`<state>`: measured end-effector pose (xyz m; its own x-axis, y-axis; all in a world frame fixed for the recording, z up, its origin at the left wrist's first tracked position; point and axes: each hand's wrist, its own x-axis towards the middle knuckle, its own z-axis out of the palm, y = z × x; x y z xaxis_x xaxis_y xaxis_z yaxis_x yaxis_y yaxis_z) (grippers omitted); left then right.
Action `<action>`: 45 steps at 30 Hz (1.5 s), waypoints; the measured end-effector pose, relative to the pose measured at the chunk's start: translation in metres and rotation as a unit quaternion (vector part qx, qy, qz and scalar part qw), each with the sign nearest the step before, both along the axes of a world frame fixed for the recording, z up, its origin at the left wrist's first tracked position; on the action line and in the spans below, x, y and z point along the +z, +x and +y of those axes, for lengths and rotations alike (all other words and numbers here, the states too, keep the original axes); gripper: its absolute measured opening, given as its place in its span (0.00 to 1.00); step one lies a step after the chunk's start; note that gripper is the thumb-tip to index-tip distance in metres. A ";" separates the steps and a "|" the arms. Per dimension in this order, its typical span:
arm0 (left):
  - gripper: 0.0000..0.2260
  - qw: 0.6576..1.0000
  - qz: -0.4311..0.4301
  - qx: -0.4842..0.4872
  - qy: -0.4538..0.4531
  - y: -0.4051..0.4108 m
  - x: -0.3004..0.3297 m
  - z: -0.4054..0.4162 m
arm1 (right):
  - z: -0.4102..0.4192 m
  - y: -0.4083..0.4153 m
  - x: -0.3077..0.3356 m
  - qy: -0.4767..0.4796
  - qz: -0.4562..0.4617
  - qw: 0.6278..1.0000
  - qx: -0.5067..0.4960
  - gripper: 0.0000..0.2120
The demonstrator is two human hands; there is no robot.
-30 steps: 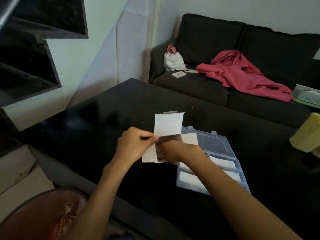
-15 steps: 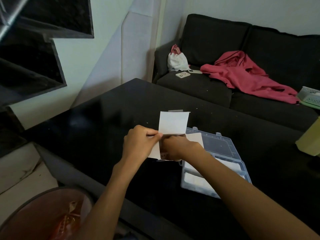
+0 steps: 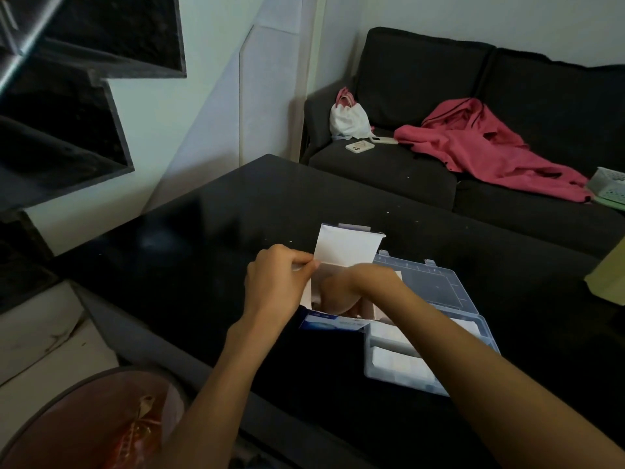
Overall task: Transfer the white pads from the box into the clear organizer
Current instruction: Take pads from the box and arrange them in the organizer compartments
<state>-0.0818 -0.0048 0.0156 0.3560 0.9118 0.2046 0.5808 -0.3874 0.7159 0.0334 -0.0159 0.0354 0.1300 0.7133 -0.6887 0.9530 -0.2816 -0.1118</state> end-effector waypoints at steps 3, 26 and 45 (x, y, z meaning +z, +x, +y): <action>0.10 0.999 -0.026 0.012 0.023 -0.002 0.001 0.000 | 0.005 -0.002 0.004 0.056 -0.025 0.998 0.006 0.18; 0.08 0.995 -0.056 0.030 0.079 -0.010 0.006 0.001 | -0.024 0.020 0.002 0.336 -0.010 0.936 0.105 0.16; 0.11 0.994 0.022 0.047 0.093 -0.010 0.006 0.001 | -0.011 0.006 -0.023 0.336 -0.070 0.932 0.114 0.20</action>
